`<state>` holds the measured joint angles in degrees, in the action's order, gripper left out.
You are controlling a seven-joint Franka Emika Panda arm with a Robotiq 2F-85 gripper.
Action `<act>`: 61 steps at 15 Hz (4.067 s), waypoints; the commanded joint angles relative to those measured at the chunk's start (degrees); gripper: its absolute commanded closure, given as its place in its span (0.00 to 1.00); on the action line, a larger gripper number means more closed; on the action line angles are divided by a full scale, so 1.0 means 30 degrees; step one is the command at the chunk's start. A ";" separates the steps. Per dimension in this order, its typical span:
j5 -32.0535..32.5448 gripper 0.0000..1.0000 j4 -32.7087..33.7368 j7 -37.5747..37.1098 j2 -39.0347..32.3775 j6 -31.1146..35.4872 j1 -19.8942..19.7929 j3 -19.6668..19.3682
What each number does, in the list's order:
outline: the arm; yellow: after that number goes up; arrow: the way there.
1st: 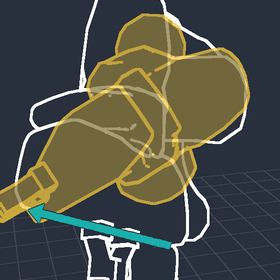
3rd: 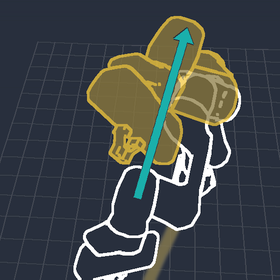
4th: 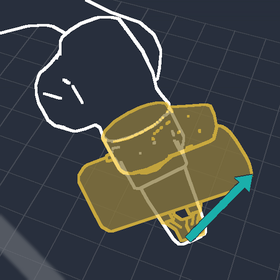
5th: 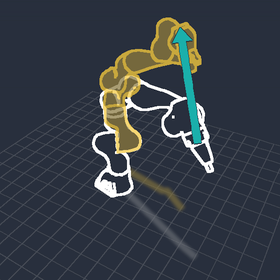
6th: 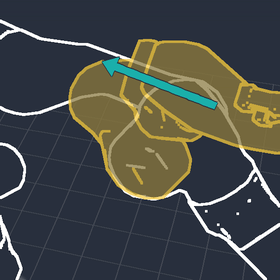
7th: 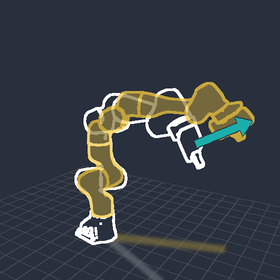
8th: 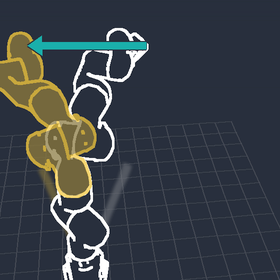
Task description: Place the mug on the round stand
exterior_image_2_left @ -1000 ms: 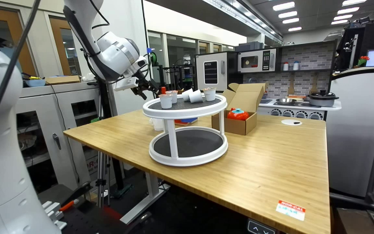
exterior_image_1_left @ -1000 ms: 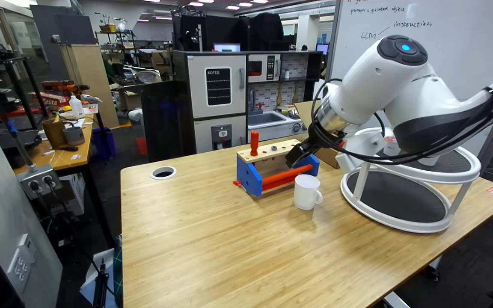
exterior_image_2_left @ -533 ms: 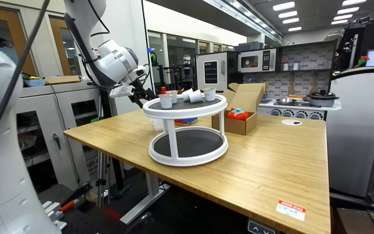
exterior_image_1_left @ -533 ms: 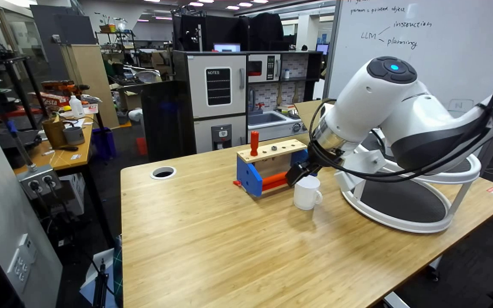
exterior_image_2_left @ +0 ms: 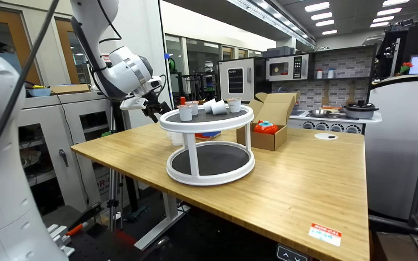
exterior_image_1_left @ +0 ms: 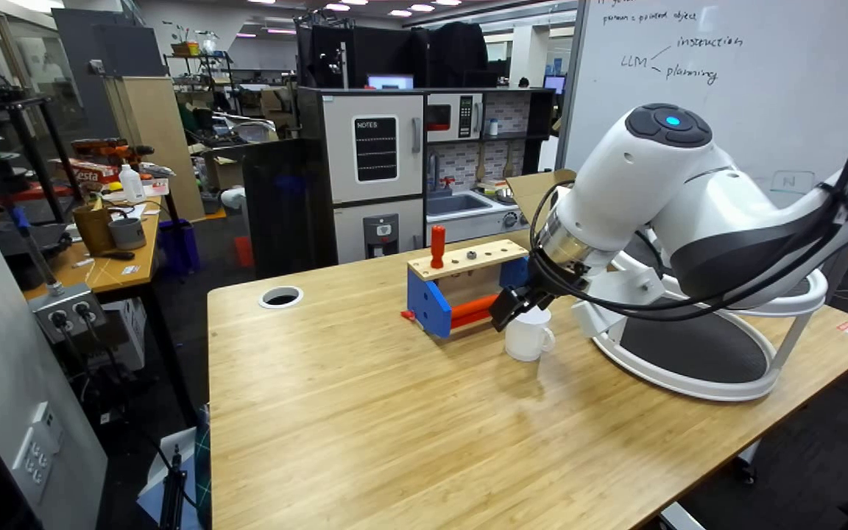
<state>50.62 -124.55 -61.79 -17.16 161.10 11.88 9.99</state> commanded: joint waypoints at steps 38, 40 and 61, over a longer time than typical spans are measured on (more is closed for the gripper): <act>-0.1734 0.00 -0.0901 0.0697 0.0033 -0.1912 -0.0398 0.0159; -0.1876 0.00 -0.0846 0.0764 -0.0026 -0.1949 -0.0404 0.0160; -0.2438 0.00 0.0100 0.1067 -0.1352 -0.2182 -0.0601 0.0160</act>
<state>45.23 -124.97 -60.56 -20.39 154.60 11.01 9.77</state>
